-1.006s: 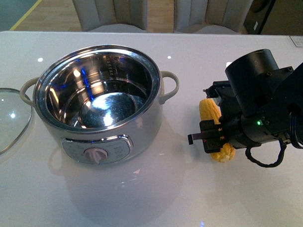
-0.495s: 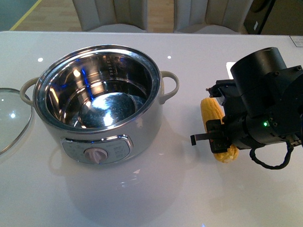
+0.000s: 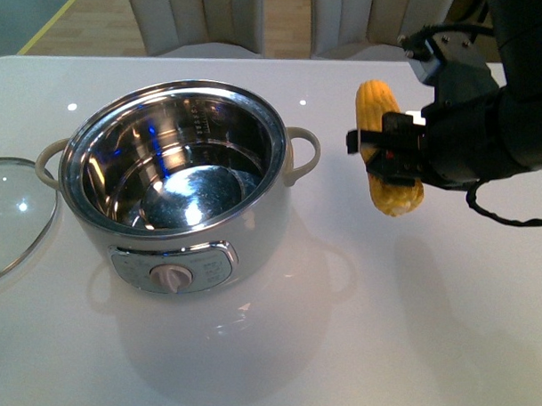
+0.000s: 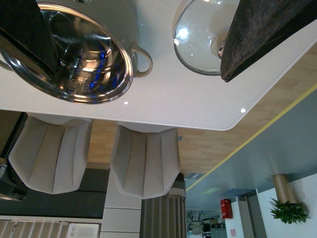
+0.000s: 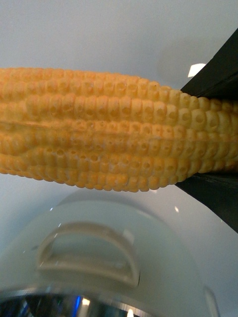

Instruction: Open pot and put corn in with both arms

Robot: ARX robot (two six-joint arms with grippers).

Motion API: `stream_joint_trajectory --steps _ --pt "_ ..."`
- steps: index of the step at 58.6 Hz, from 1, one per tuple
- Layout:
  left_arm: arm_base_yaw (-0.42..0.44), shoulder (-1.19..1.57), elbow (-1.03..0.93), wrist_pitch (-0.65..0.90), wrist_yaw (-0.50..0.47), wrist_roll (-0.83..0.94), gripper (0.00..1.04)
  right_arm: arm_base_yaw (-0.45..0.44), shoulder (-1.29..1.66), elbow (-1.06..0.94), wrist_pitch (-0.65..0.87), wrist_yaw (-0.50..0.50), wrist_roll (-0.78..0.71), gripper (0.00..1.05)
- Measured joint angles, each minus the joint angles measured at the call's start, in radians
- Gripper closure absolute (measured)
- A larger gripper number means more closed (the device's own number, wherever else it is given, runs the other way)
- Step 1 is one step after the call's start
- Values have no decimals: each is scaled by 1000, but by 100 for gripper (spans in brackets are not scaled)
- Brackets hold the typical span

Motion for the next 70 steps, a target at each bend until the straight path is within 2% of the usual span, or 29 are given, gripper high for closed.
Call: stream_joint_trajectory --steps 13,30,43,70 --pt "0 0 0 0 0 0 7 13 -80 42 -35 -32 64 81" --pt "0 0 0 0 0 0 7 82 -83 133 -69 -71 138 80" --pt "0 0 0 0 0 0 7 119 -50 211 -85 -96 203 74" --pt "0 0 0 0 0 0 7 190 26 319 -141 -92 264 74"
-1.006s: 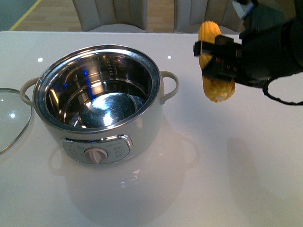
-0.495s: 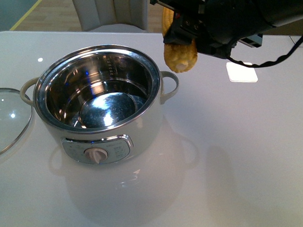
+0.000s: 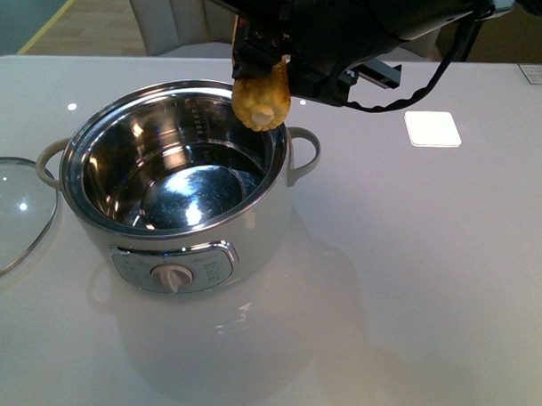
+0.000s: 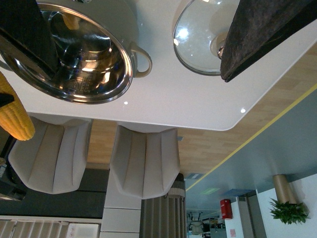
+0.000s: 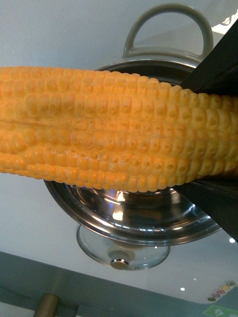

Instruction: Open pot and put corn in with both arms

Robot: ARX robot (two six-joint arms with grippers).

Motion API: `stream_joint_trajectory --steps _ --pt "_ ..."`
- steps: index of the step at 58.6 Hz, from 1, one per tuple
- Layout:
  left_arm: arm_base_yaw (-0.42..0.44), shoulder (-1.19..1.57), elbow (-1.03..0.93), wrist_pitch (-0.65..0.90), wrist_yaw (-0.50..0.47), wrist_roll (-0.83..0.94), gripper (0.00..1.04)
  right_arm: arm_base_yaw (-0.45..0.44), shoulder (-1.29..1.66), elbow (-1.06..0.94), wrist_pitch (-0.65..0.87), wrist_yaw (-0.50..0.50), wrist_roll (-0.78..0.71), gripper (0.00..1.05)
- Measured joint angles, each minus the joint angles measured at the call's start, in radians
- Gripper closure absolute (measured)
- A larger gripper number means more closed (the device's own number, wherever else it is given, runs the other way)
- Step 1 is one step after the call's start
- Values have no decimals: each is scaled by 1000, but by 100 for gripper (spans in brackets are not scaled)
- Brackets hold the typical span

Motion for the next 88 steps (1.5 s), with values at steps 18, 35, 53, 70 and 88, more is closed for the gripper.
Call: stream_joint_trajectory --steps 18,35,53,70,88 --pt "0 0 0 0 0 0 7 37 63 73 -29 27 20 75" --pt "0 0 0 0 0 0 7 79 130 148 -46 45 36 74" --pt "0 0 0 0 0 0 7 108 180 180 -54 57 58 74" --pt "0 0 0 0 0 0 7 137 192 182 -59 57 69 62" --pt "0 0 0 0 0 0 7 141 208 182 -59 53 77 26"
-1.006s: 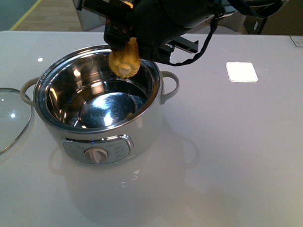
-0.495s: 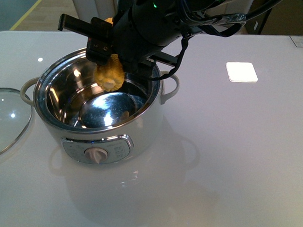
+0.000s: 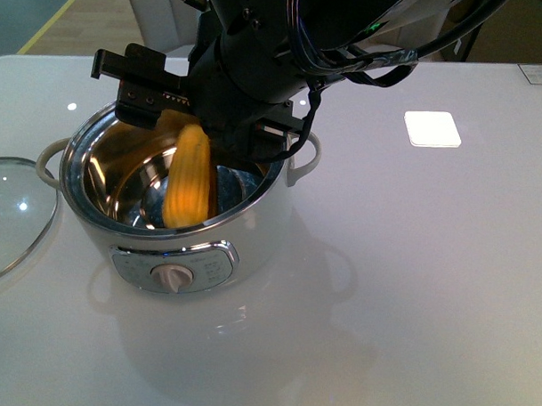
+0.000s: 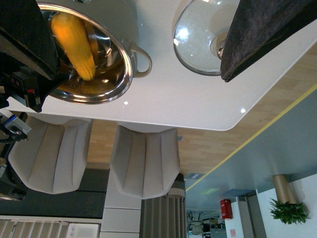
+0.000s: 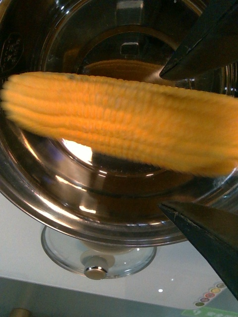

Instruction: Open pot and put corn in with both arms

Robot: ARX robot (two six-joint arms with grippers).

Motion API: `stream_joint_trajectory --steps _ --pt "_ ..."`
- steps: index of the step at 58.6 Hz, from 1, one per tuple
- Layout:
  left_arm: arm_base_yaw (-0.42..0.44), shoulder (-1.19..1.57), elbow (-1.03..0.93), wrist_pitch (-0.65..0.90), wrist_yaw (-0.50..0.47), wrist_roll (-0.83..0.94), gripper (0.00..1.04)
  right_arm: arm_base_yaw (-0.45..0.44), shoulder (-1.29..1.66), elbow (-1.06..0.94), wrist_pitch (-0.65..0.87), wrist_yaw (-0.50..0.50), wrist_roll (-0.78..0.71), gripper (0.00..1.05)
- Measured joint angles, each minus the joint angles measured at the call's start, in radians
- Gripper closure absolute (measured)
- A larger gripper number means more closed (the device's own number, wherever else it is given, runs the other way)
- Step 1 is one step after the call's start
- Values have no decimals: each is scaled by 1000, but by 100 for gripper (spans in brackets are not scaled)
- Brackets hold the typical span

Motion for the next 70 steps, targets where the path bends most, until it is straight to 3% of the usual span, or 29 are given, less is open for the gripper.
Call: stream_joint_trajectory --steps 7,17,33,48,62,70 --pt "0 0 0 0 0 0 7 0 0 1 2 6 1 8" --pt "0 0 0 0 0 0 7 -24 -17 -25 32 31 5 9" --pt "0 0 0 0 0 0 7 -198 -252 -219 113 122 21 9" --pt "0 0 0 0 0 0 7 -321 -542 -515 209 288 -99 9" --pt "0 0 0 0 0 0 7 -340 -813 -789 257 470 -171 9" --pt "0 0 0 0 0 0 7 -298 -909 -926 320 612 -199 9"
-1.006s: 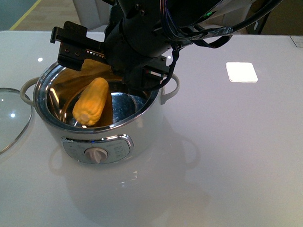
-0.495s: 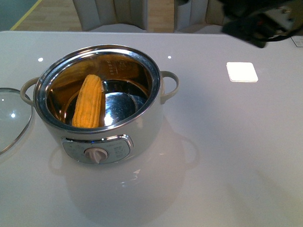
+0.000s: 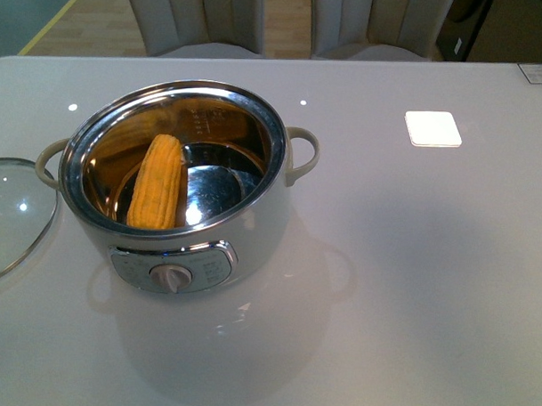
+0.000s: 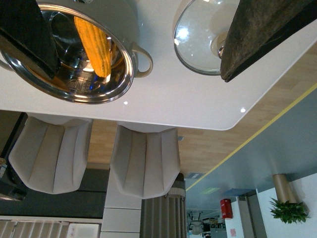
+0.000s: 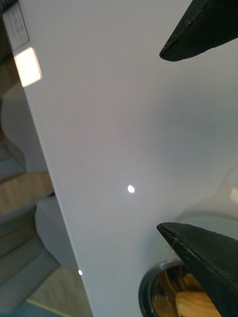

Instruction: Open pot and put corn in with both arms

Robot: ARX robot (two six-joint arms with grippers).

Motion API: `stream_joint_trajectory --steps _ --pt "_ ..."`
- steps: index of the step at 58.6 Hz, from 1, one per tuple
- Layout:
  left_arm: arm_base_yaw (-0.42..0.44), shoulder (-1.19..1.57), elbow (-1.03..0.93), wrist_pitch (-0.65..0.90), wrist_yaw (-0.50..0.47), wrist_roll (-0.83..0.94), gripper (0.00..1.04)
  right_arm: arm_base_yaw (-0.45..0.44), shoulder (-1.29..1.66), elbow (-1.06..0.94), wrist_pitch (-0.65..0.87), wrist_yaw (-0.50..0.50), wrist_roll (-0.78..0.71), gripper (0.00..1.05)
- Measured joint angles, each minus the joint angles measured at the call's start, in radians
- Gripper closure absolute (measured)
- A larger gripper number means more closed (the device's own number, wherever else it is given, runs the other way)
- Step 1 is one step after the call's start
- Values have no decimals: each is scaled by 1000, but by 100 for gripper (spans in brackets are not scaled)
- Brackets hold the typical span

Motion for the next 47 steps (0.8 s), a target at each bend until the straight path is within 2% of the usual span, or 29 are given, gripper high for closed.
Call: stream_joint_trajectory --steps 4,6,8,10,15,17,22,36,47 --pt "0 0 0 0 0 0 7 11 -2 -24 11 8 -13 9" --pt "0 0 0 0 0 0 7 6 19 -55 104 -31 -63 13" --pt "0 0 0 0 0 0 7 -8 40 -113 285 -105 -140 19" --pt "0 0 0 0 0 0 7 -19 47 -158 401 -146 -188 24" --pt "0 0 0 0 0 0 7 -58 48 -254 648 -198 -309 38" --pt "0 0 0 0 0 0 7 -73 33 -275 689 -211 -333 44" --pt "0 0 0 0 0 0 7 -111 -34 -317 687 -244 -369 58" --pt "0 0 0 0 0 0 7 -198 -251 -398 546 -331 -402 102" --pt "0 0 0 0 0 0 7 -245 -405 -430 424 -372 -409 103"
